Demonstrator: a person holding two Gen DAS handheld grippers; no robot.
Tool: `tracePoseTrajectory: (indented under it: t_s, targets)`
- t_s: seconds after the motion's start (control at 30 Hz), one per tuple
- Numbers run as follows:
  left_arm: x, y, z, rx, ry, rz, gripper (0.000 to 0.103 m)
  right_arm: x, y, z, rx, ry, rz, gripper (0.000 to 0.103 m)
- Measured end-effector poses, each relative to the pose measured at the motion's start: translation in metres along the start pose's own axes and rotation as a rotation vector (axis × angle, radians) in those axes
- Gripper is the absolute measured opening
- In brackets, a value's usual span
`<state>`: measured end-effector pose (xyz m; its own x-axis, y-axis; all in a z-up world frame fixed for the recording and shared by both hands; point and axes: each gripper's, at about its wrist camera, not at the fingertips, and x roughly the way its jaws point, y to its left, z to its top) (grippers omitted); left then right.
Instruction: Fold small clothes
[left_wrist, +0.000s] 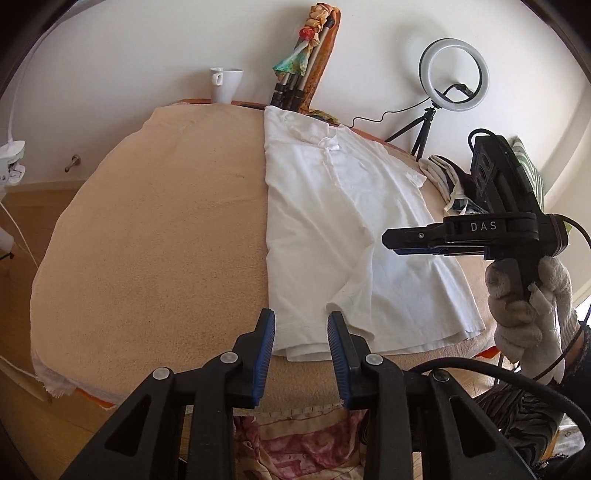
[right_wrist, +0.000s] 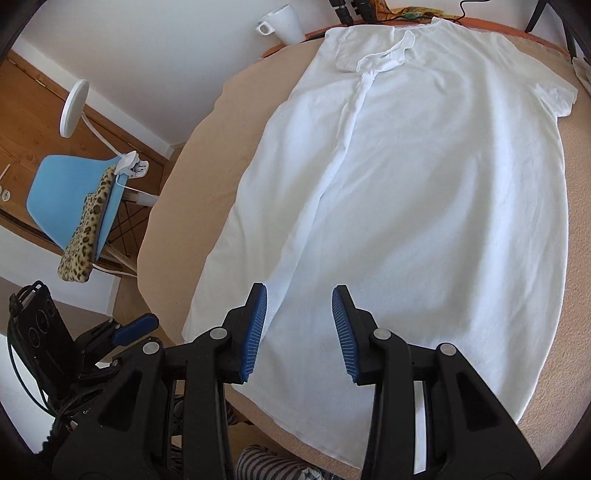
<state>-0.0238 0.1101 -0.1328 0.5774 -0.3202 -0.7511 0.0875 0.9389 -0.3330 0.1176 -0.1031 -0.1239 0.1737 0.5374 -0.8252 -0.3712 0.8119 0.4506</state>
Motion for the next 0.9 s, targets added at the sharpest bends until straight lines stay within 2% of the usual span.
tracePoseTrajectory:
  t_s: [0.17, 0.23, 0.33, 0.43, 0.53, 0.63, 0.77, 0.83, 0.9]
  targets:
    - [0.005, 0.002, 0.001, 0.004, -0.001, 0.035, 0.029, 0.036, 0.008, 0.011, 0.053, 0.048, 0.028, 0.039]
    - [0.004, 0.002, 0.002, 0.006, -0.005, 0.044, 0.029, 0.04, 0.01, 0.011, 0.052, 0.047, 0.014, 0.039]
    - [0.002, 0.003, 0.002, -0.001, -0.012, 0.049, 0.029, 0.034, 0.017, 0.004, -0.04, 0.078, -0.069, 0.034]
    - [0.003, 0.004, 0.004, -0.009, -0.014, 0.045, 0.029, 0.02, 0.017, -0.007, -0.113, 0.089, -0.165, 0.034]
    - [0.009, 0.006, 0.007, -0.023, 0.01, 0.02, 0.03, 0.005, 0.003, -0.011, -0.052, 0.07, -0.078, 0.035]
    - [0.018, 0.006, 0.006, -0.026, 0.041, 0.029, 0.034, 0.0, -0.004, -0.016, -0.003, 0.058, -0.005, 0.037]
    - [0.034, 0.013, 0.004, -0.073, 0.102, -0.003, 0.034, 0.008, -0.008, -0.03, 0.021, 0.089, 0.013, 0.038]
    - [0.04, 0.017, 0.003, -0.111, 0.131, -0.034, 0.03, 0.008, -0.008, -0.035, 0.03, 0.083, 0.037, 0.038]
    - [0.043, 0.018, 0.002, -0.123, 0.132, -0.045, 0.018, 0.008, -0.007, -0.038, 0.034, 0.084, 0.061, 0.038]
